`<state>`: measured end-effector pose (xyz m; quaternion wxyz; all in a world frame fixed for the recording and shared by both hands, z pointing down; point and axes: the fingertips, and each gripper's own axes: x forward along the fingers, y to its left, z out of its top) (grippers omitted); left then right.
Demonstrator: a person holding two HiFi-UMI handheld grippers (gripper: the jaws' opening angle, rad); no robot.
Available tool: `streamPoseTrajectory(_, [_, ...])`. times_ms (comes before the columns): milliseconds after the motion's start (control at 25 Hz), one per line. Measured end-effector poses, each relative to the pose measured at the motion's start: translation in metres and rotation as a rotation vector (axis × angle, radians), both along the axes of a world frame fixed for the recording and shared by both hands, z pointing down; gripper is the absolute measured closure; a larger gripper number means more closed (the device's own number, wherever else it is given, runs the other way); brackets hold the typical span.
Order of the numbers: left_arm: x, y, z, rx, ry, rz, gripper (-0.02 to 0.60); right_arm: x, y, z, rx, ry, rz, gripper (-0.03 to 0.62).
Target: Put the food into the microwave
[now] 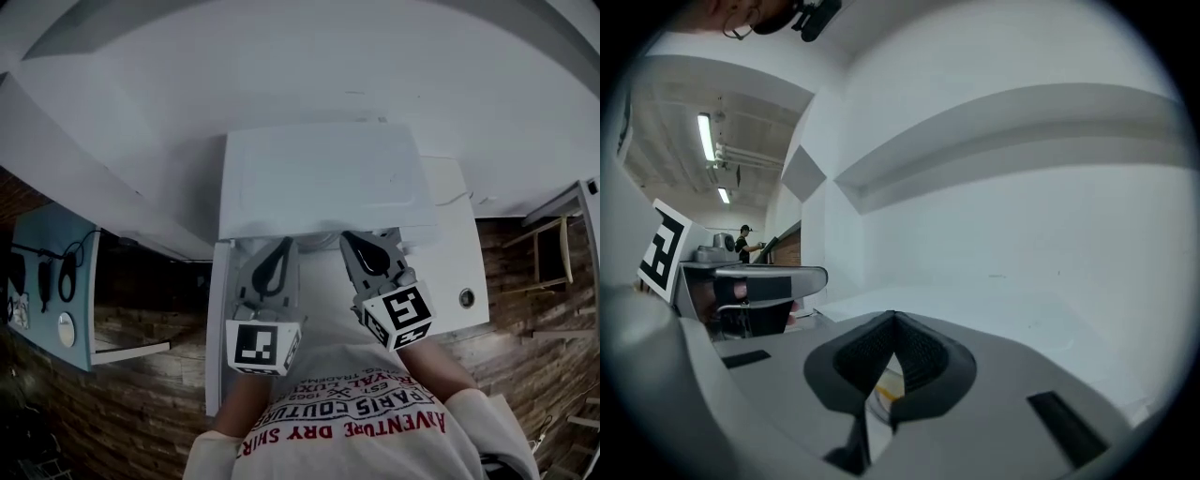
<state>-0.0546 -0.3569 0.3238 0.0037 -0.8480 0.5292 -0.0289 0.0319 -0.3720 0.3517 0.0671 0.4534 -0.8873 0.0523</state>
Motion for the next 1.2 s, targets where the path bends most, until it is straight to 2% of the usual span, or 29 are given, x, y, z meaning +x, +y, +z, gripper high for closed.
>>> streamPoseTrajectory(320, [-0.001,0.002,0.007,-0.025,-0.002,0.000,0.574,0.012,0.000,-0.014,0.074,-0.059,0.050,0.583])
streamPoseTrajectory(1200, [-0.015,0.012,0.015,-0.044,0.003,-0.027,0.574,0.001,0.007,0.001,0.003,-0.073,0.037,0.583])
